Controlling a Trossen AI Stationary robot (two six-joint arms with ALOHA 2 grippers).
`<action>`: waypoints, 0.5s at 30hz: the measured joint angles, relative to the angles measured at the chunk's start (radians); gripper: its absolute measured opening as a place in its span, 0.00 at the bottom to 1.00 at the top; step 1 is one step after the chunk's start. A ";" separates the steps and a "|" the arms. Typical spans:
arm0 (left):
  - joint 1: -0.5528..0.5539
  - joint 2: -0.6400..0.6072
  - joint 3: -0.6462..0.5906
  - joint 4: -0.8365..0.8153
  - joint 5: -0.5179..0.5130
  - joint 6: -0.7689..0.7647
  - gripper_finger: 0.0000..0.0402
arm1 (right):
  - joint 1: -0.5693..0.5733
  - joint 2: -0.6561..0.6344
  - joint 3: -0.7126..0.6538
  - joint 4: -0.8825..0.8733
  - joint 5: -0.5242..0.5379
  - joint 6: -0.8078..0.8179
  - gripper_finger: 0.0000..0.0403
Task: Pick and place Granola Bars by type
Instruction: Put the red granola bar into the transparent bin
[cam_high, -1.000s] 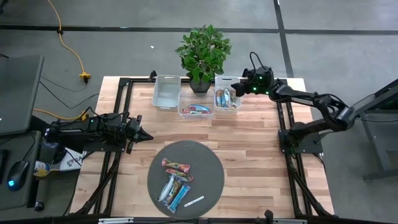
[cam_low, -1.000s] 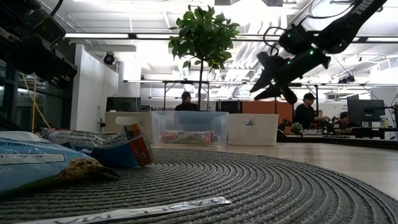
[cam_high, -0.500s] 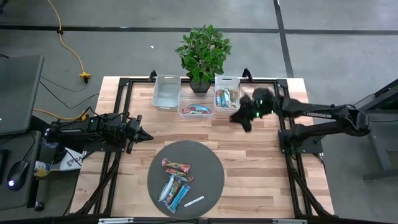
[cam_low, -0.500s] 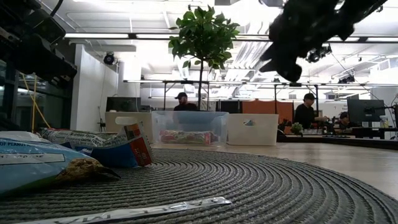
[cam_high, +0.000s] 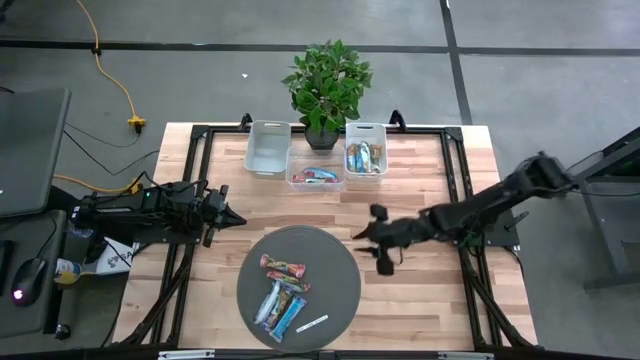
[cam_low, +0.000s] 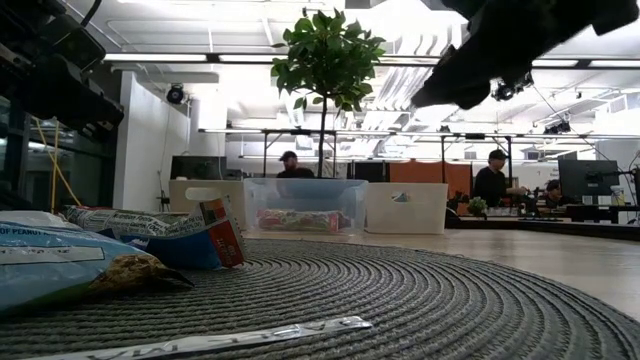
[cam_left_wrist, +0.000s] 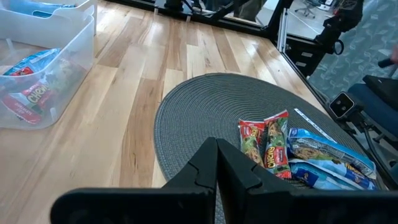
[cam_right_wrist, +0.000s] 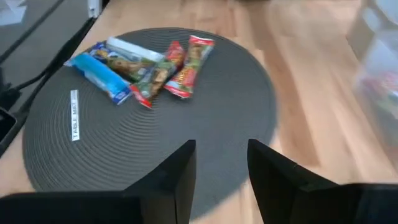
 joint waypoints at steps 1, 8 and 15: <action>0.000 0.000 0.000 0.000 0.000 0.000 0.00 | 0.016 0.042 0.000 0.050 0.003 -0.004 0.31; 0.000 0.000 0.000 0.000 0.000 0.000 0.00 | 0.049 0.328 0.009 0.441 -0.003 0.023 0.31; 0.000 0.000 0.000 0.000 0.000 0.000 0.00 | 0.018 0.522 0.202 0.449 -0.163 -0.092 0.31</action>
